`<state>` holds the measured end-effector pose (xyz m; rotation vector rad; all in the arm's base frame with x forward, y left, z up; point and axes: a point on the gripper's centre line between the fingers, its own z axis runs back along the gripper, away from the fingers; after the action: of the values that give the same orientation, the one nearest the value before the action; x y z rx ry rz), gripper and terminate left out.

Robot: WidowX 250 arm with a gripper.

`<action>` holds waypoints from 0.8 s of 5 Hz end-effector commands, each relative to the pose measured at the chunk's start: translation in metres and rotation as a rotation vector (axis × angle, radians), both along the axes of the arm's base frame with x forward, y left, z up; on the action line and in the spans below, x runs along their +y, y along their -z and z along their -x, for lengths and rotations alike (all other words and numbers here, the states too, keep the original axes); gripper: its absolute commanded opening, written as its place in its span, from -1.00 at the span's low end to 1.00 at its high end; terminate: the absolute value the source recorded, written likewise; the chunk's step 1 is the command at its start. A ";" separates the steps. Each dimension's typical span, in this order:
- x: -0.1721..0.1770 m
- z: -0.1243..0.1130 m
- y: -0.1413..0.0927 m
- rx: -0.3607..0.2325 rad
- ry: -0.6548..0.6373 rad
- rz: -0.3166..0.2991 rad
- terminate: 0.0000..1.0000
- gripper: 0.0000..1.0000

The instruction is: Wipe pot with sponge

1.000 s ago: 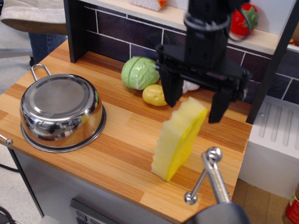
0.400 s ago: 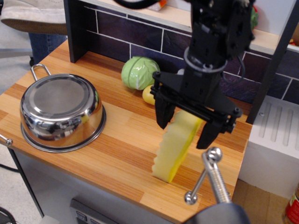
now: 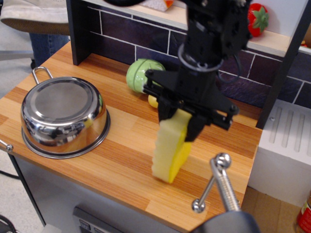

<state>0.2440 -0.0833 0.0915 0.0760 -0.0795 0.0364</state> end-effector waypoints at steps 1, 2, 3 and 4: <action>0.045 -0.006 -0.060 -0.047 -0.358 0.117 -1.00 -1.00; 0.069 -0.006 -0.068 -0.060 -0.409 0.152 -1.00 -1.00; 0.104 -0.002 -0.070 -0.059 -0.448 0.161 -1.00 -1.00; 0.132 0.000 -0.065 -0.084 -0.469 0.137 -1.00 -1.00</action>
<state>0.2468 0.0513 0.1462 -0.0575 -0.1079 0.5184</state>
